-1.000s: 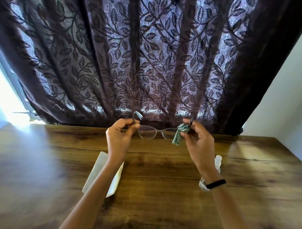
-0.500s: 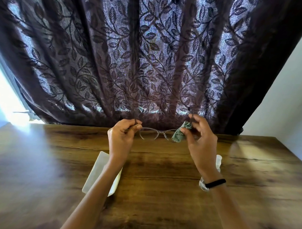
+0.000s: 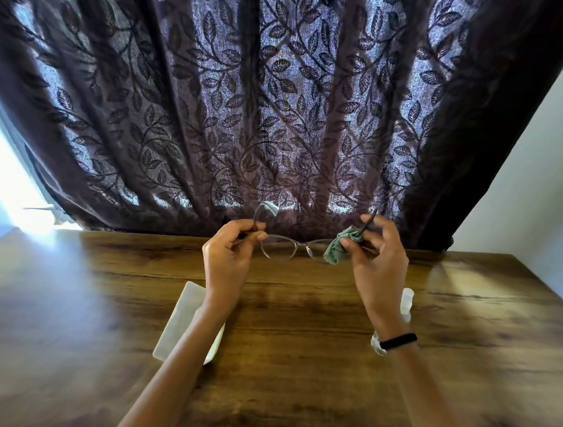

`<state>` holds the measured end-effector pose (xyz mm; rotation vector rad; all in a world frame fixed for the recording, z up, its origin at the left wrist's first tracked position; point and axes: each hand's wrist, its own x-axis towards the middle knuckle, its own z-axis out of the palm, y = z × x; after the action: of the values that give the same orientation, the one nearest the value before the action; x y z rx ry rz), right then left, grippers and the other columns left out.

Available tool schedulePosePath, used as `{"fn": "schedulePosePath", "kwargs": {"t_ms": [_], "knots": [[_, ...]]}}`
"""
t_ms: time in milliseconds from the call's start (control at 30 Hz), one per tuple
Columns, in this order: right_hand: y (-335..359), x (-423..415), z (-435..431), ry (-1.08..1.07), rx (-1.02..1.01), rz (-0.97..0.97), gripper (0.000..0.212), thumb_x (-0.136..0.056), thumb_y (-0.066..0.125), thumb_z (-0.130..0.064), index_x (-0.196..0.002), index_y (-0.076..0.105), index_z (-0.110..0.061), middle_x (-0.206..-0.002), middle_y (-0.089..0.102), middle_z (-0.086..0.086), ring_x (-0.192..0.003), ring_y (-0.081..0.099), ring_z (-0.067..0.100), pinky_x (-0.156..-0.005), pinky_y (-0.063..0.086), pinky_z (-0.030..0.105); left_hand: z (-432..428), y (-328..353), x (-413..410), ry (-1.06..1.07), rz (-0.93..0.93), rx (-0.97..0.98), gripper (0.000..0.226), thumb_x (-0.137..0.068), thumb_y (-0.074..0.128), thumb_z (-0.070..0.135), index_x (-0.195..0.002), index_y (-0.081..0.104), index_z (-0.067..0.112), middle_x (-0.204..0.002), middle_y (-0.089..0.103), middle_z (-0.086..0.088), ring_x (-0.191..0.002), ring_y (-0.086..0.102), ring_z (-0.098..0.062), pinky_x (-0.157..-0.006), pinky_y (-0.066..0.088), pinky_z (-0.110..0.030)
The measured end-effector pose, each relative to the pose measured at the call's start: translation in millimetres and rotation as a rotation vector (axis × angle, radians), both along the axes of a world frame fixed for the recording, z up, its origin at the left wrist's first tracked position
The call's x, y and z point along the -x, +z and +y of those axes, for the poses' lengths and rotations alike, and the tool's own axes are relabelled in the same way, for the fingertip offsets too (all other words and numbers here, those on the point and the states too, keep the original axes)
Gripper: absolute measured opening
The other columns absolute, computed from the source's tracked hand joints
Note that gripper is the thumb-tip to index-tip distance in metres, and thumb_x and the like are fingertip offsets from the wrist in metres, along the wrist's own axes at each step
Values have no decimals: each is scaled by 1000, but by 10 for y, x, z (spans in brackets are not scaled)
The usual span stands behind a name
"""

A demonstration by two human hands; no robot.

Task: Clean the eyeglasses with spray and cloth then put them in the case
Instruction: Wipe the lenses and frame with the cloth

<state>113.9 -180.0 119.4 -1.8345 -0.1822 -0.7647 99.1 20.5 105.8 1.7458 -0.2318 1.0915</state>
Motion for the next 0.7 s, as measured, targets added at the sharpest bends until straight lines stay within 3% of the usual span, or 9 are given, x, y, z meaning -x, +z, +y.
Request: {"fn": "schedulePosePath", "kwargs": {"t_ms": [133, 233, 367, 433, 533, 700], "knots": [[-52, -50, -25, -6, -85, 46, 40, -76, 73, -8, -110, 54, -15, -94, 69, -2, -85, 63, 0, -72, 47, 4, 18, 35, 28, -63, -21, -84, 16, -77, 66, -4, -92, 67, 1, -89, 69, -4, -83, 65, -5, -76, 53, -20], [-109, -81, -40, -2, -118, 80, 36, -76, 72, -7, -105, 53, -17, -90, 70, 1, -83, 65, 5, -68, 46, 5, 7, 39, 71, -86, -111, -218, 23, -75, 64, -7, -94, 67, 7, -91, 65, 4, -86, 64, -6, -77, 53, -20], [-143, -91, -52, -2, -113, 92, 36, -76, 73, -7, -104, 53, -17, -86, 71, 5, -78, 65, 10, -64, 46, 6, -3, 12, 104, -113, -142, -275, 17, -84, 59, 8, -101, 64, 9, -92, 65, 1, -80, 67, -16, -73, 56, -32], [-136, -81, -52, -10, -77, 89, 37, -75, 74, -10, -105, 53, -18, -85, 70, 4, -77, 64, 11, -65, 47, 11, 3, 5, 95, -66, -141, -319, 16, -83, 62, 7, -98, 67, 1, -91, 66, -1, -81, 66, -15, -73, 56, -32], [-103, -64, -58, -25, -45, 64, 39, -75, 75, -11, -107, 53, -16, -86, 71, 5, -79, 66, 13, -73, 53, 28, -19, 32, 102, -26, -126, -377, 17, -80, 66, 4, -95, 69, -3, -90, 69, -7, -85, 63, -12, -77, 54, -27], [-49, -29, -66, -48, -60, 24, 39, -74, 75, -10, -108, 55, -13, -83, 70, 4, -77, 66, 15, -78, 53, 33, -14, 74, 132, -23, -91, -436, 19, -79, 66, 5, -95, 69, -4, -89, 70, -12, -84, 65, -16, -77, 54, -26]]}}
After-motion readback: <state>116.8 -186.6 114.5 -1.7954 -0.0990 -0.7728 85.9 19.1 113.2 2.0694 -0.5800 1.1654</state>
